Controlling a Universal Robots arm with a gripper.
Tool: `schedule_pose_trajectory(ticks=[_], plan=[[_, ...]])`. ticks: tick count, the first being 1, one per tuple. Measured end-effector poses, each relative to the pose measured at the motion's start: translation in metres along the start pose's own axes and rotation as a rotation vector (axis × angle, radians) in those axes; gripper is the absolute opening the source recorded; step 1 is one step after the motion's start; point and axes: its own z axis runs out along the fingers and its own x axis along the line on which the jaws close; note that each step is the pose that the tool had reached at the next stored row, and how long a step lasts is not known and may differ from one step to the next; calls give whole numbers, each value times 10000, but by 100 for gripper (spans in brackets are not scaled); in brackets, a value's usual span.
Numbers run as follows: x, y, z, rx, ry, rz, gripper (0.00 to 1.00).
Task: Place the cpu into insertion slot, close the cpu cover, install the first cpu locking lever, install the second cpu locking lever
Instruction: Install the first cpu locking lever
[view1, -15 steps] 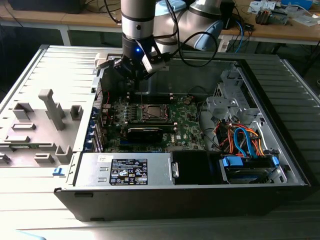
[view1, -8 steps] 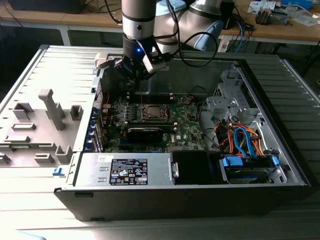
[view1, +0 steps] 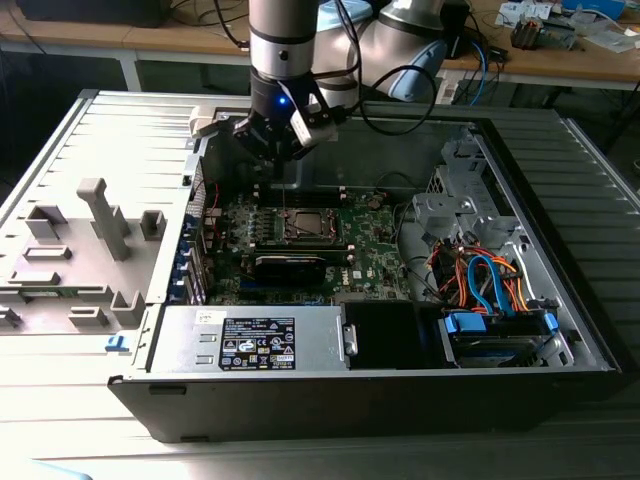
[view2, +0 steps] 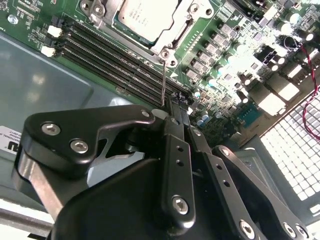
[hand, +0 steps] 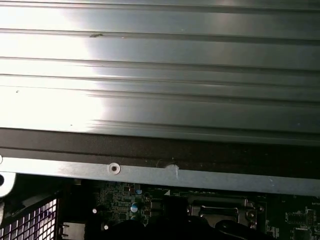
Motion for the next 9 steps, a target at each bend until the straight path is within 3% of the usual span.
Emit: schedule_pose_trajectory(ticks=[9], plan=[[-37, -2, 1, 1, 1, -1, 11]])
